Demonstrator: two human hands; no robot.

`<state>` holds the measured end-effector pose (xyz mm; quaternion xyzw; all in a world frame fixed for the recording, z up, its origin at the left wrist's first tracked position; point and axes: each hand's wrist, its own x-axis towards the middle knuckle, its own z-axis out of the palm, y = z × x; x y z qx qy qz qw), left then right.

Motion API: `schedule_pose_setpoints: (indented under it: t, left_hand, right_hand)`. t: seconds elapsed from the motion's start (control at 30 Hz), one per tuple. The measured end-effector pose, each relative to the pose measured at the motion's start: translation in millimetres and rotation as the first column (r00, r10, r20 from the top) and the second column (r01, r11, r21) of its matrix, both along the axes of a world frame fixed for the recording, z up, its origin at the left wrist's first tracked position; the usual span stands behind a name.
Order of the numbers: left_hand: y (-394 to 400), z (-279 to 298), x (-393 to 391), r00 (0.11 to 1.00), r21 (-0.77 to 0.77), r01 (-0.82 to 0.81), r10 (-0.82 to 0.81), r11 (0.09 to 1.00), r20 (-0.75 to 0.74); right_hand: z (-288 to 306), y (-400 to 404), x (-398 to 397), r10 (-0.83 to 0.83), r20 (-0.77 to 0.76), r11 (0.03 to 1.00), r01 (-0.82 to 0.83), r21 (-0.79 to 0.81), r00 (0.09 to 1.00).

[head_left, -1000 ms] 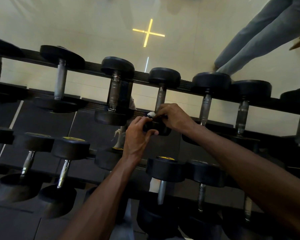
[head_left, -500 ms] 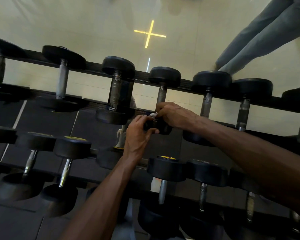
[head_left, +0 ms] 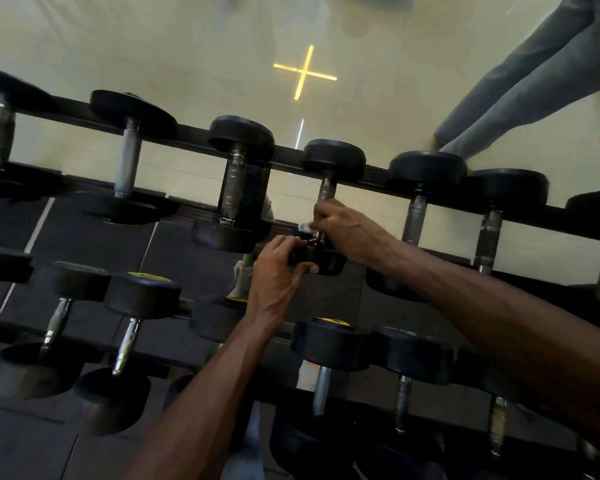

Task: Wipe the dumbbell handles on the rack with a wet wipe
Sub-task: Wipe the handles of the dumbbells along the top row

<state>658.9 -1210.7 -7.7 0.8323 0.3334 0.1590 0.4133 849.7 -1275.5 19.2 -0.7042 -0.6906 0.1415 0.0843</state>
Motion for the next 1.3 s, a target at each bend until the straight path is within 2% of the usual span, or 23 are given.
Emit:
schedule_pose_setpoints:
  t: [0.13, 0.3, 0.43, 0.6, 0.67, 0.77, 0.83, 1.0, 1.07, 1.13, 1.17, 1.23, 1.3]
  left_hand:
    - [-1, 0, 0, 1.000, 0.002, -0.010, 0.010, 1.000, 0.009]
    - [-3, -1, 0, 1.000, 0.020, -0.007, 0.007, 1.000, -0.007]
    - [-2, 1, 1, 1.000, 0.025, -0.007, 0.008, 1.000, -0.007]
    - [2, 2, -2, 1.000, 0.013, -0.007, 0.007, 1.000, 0.001]
    - [1, 2, -2, 1.000, 0.018, -0.005, 0.005, 1.000, -0.006]
    - [1, 1, -1, 1.000, 0.026, -0.004, 0.004, 1.000, -0.007]
    - [0, 2, -1, 1.000, 0.033, -0.002, 0.002, 0.999, -0.016]
    - [1, 2, -2, 1.000, 0.042, 0.006, -0.006, 0.999, -0.012]
    - [2, 2, -1, 1.000, 0.046, 0.000, 0.000, 0.999, -0.011]
    - [2, 1, -2, 1.000, 0.043, -0.002, 0.002, 0.999, -0.005]
    - [1, 1, -2, 1.000, 0.039, -0.002, 0.002, 0.999, -0.003]
    - [2, 1, -1, 1.000, 0.036, -0.002, 0.002, 0.999, 0.001]
    - [1, 1, -1, 1.000, 0.034, 0.000, 0.000, 0.999, 0.002]
  right_hand:
    - [0, 26, 18, -0.288, 0.062, 0.940, 0.270, 0.210, 0.956]
    - [-11, 17, -11, -0.278, 0.113, 0.938, 0.244, 0.248, 0.954]
    - [-21, 39, -3, -0.471, 0.074, 0.838, 0.420, 0.349, 0.879]
    - [-22, 50, -11, -0.609, -0.018, 0.723, 0.565, 0.397, 0.793]
    - [-23, 51, -15, -0.698, -0.147, 0.599, 0.685, 0.415, 0.700]
    - [-24, 58, -26, -0.763, -0.445, 0.333, 0.875, 0.351, 0.468]
    - [-24, 61, -29, -0.762, -0.551, 0.199, 0.933, 0.301, 0.341]
    - [-25, 66, -31, -0.673, -0.738, -0.036, 0.994, 0.099, 0.049]
    - [-24, 66, -28, -0.590, -0.797, -0.120, 0.990, -0.072, -0.130]
    - [-20, 64, -20, -0.477, -0.807, -0.166, 0.938, -0.305, -0.347]
    - [-17, 62, -15, -0.447, -0.792, -0.156, 0.908, -0.390, -0.416]
    - [-16, 63, -7, -0.437, -0.766, -0.140, 0.877, -0.461, -0.472]
    - [-13, 64, -8, -0.447, -0.765, -0.137, 0.881, -0.452, -0.463]
